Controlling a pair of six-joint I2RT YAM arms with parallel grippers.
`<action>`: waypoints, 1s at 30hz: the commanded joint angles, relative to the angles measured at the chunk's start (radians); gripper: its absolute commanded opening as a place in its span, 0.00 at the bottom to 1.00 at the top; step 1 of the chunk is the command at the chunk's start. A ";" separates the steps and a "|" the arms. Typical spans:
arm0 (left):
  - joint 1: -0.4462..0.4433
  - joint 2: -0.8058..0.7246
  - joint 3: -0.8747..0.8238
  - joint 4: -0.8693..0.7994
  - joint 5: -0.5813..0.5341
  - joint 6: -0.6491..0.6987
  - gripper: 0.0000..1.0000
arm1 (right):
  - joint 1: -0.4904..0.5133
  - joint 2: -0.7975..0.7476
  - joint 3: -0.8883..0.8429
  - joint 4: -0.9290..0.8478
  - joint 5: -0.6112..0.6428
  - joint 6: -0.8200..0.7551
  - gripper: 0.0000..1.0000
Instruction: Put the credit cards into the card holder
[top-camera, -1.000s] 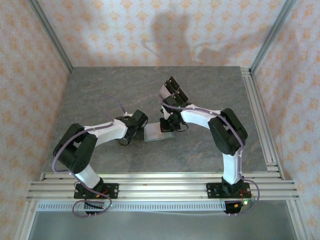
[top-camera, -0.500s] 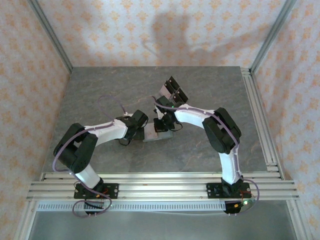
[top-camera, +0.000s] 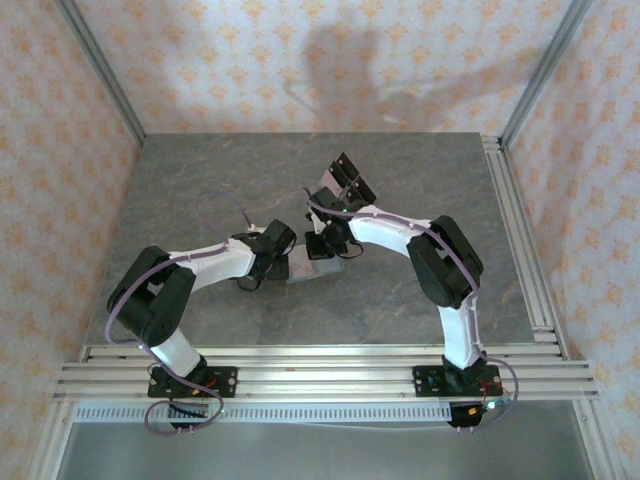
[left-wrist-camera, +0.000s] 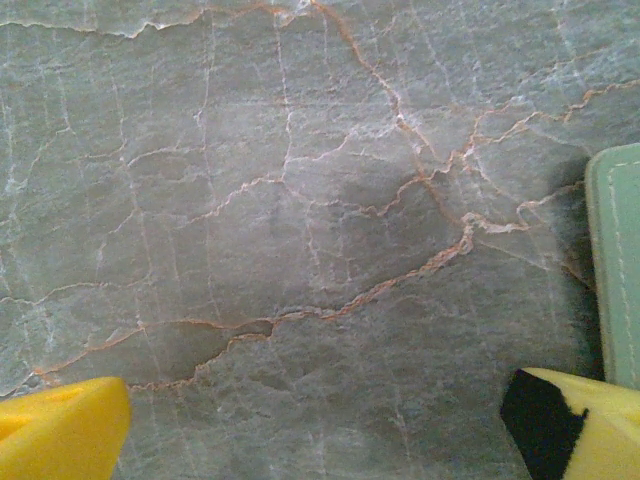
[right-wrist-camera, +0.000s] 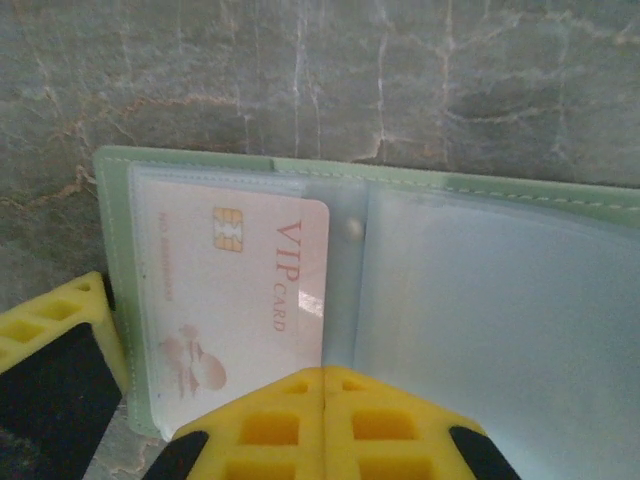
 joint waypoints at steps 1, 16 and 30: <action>0.007 0.016 -0.004 0.002 0.004 0.006 1.00 | -0.020 -0.025 -0.015 -0.012 0.040 -0.001 0.05; 0.009 0.021 0.007 -0.004 0.006 0.021 1.00 | -0.067 -0.096 -0.241 0.023 0.074 0.016 0.01; 0.007 0.033 0.016 0.009 0.025 0.024 1.00 | -0.038 -0.163 -0.146 -0.021 0.052 0.014 0.02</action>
